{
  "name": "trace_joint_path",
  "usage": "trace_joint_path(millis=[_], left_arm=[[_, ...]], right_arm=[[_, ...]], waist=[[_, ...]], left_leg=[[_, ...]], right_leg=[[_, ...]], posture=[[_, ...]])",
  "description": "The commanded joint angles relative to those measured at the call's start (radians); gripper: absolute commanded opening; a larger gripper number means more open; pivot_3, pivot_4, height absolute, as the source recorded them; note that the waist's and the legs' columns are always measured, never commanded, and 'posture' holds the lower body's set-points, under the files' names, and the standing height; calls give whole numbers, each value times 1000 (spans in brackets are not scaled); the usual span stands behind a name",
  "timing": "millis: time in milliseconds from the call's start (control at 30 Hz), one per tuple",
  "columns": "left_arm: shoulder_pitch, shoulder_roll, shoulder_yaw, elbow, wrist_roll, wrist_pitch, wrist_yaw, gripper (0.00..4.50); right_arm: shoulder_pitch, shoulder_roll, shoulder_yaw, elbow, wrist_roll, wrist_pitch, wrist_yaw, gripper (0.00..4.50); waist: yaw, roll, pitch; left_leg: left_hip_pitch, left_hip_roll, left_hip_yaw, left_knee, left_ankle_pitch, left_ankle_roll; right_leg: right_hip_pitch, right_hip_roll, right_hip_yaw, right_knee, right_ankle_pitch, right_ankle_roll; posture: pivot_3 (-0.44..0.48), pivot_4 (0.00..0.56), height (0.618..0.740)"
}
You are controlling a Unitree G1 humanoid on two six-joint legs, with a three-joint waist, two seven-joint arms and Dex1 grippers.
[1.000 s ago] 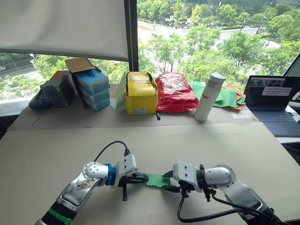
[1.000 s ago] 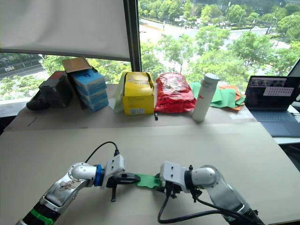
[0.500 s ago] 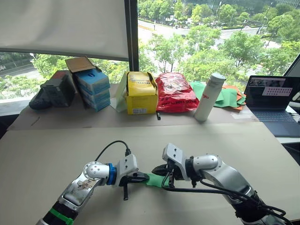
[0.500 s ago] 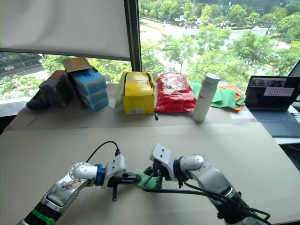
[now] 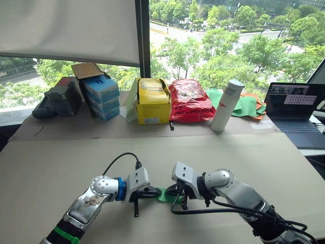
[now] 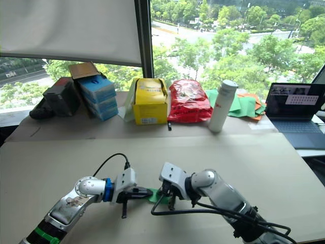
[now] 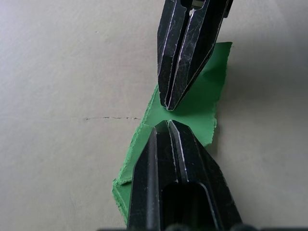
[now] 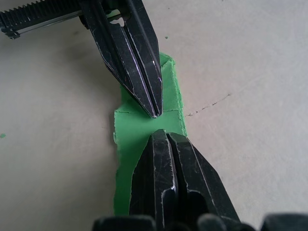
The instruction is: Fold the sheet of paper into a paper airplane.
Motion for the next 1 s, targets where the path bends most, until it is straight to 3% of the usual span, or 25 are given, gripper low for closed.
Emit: trace_joint_path(millis=[33, 400, 1000], left_arm=[[13, 8, 2, -14, 9, 2, 1, 0], [-3, 2, 1, 6, 14, -4, 1, 0], [-22, 3, -10, 61, 70, -41, 23, 0]], right_arm=[[14, -33, 20, 76, -45, 59, -25, 8], [-17, -2, -7, 60, -23, 55, -34, 8], [52, -138, 71, 50, -38, 84, -10, 8]], waist=[[1, 0, 0], [-1, -1, -2], [11, -2, -9]], left_leg=[[0, 0, 0, 0, 0, 0], [1, 0, 0, 0, 0, 0], [2, 0, -1, 0, -1, 2]], right_leg=[[0, 0, 0, 0, 0, 0], [0, 0, 1, 1, 0, 0], [3, -3, 1, -2, 0, 0]], posture=[[0, 150, 740], [0, 150, 740], [0, 150, 740]])
